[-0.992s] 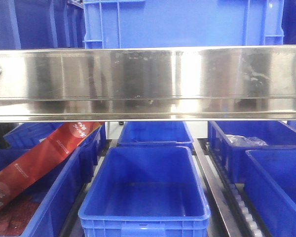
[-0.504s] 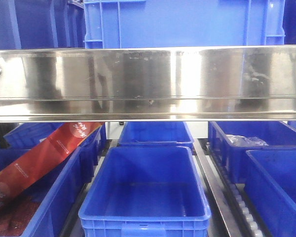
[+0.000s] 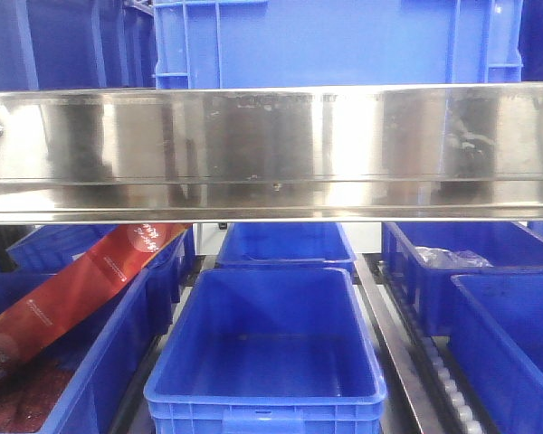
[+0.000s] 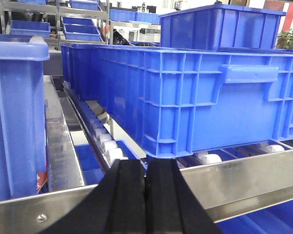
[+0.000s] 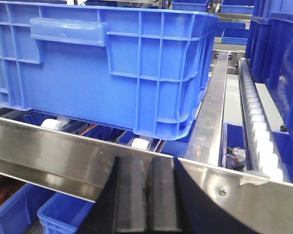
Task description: Place valve from conveyor to right shelf box
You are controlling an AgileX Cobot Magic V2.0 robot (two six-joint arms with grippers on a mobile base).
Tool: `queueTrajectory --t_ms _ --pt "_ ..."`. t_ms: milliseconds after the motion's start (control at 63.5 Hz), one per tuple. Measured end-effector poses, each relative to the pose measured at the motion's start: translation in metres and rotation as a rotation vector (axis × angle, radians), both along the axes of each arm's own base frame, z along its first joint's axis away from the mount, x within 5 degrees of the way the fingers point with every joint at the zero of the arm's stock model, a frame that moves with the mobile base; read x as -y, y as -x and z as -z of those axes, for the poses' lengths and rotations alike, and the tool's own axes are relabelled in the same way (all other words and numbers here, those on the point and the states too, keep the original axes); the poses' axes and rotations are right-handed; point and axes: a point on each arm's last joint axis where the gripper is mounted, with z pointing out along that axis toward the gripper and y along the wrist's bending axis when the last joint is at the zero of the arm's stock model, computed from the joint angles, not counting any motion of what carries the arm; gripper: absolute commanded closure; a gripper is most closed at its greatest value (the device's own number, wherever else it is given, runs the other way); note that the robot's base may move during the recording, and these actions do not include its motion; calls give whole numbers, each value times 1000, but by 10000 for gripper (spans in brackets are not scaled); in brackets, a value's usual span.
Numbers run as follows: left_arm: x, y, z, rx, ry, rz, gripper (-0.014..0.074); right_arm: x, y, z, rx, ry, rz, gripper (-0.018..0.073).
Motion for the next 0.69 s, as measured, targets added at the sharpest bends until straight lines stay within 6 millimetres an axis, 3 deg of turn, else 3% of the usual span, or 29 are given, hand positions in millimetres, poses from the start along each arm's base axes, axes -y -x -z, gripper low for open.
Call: queueTrajectory --t_ms 347,536,693 --pt "-11 5 2 79 -146 -102 707 0 0 0 0 0 0 722" --pt "-28 20 23 106 -161 -294 707 0 0 0 0 0 0 722" --pt "-35 30 51 113 -168 -392 707 0 0 0 1 0 0 722"
